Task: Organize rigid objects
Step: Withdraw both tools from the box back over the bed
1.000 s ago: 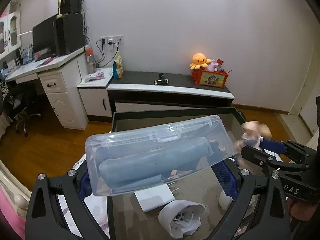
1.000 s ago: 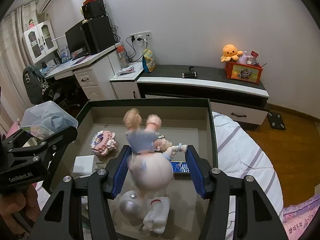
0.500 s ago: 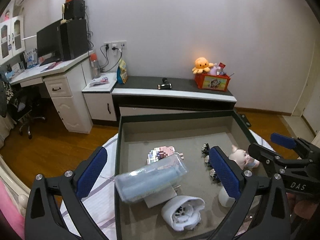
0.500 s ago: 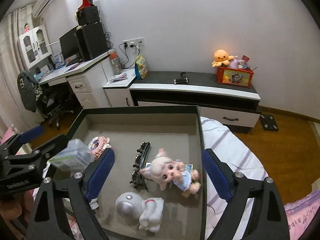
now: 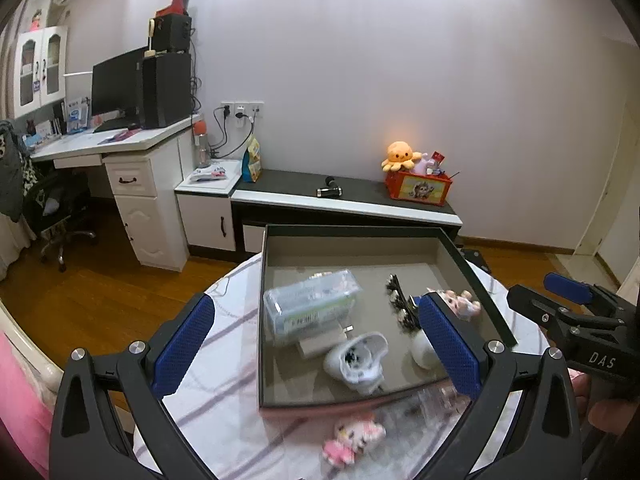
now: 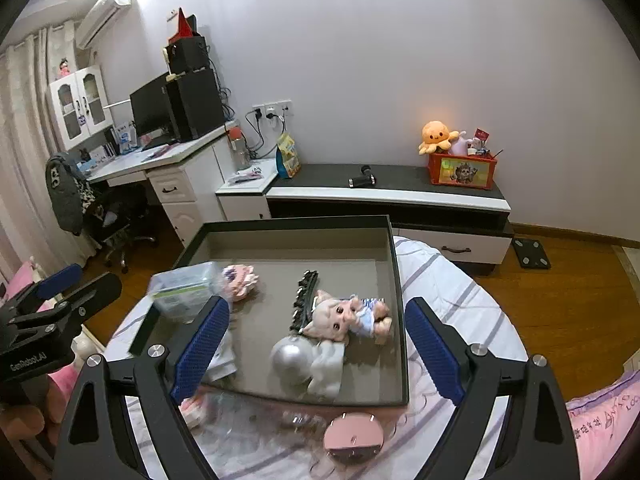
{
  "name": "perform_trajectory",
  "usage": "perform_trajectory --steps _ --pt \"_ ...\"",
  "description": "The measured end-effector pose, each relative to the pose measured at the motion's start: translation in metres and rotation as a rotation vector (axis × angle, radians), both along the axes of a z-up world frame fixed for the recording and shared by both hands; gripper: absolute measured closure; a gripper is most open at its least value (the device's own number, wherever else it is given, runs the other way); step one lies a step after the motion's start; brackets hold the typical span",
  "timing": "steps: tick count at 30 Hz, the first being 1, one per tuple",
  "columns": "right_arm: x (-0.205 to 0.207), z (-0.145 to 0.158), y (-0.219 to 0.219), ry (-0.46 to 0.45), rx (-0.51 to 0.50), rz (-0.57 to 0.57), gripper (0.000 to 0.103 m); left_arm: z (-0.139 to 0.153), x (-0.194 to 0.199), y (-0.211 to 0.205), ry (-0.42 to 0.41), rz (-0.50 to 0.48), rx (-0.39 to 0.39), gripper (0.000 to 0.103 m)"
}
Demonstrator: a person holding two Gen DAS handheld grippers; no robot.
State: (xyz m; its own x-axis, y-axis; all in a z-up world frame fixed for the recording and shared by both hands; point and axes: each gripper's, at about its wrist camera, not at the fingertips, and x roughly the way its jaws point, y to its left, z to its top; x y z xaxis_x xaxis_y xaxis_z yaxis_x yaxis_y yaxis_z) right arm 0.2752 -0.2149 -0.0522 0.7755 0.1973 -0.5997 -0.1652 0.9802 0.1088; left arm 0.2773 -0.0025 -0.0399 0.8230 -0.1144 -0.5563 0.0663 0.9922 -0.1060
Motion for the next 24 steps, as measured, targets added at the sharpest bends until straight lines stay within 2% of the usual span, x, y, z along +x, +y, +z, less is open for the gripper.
perform_trajectory --steps 13,24 --pt "-0.068 0.012 0.006 -0.05 0.012 0.023 0.012 0.002 -0.066 0.003 -0.011 -0.01 -0.012 0.0" --pt "-0.119 -0.002 -0.001 -0.036 0.039 0.007 0.012 -0.009 -0.119 -0.002 0.004 -0.023 -0.026 0.0"
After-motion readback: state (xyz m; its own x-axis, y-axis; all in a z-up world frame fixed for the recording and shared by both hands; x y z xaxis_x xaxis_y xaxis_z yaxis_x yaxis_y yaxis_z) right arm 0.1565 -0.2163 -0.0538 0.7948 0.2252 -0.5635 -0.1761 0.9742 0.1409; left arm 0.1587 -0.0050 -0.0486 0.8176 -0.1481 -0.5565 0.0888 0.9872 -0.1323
